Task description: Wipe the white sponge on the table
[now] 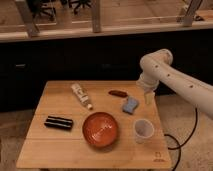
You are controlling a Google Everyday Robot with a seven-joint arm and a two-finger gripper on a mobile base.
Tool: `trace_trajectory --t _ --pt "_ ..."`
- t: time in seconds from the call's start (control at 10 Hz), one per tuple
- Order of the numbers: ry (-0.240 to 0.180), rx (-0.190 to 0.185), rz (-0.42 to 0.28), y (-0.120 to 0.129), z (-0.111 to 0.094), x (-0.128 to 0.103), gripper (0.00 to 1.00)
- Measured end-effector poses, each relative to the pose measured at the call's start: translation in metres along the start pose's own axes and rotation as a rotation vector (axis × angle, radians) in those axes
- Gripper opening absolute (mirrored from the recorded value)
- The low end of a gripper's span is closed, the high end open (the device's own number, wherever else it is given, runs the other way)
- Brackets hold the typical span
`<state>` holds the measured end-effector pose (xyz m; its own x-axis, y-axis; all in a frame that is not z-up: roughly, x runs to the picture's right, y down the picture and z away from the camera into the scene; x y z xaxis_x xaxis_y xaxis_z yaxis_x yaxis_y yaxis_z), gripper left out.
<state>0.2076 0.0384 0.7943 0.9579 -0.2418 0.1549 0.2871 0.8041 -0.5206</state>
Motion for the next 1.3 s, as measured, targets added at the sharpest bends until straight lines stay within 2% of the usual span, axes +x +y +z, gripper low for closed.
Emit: trace_trajectory --t 0.4,0.7,1.3 --pt "0.001 -0.004 -0.046 -0.007 0.008 -0.001 0.80" --pt "-0.011 -0.007 -0.083 -0.014 0.014 -0.008 0.80" --pt "-0.025 -0.009 -0.131 -0.021 0.027 -0.008 0.80"
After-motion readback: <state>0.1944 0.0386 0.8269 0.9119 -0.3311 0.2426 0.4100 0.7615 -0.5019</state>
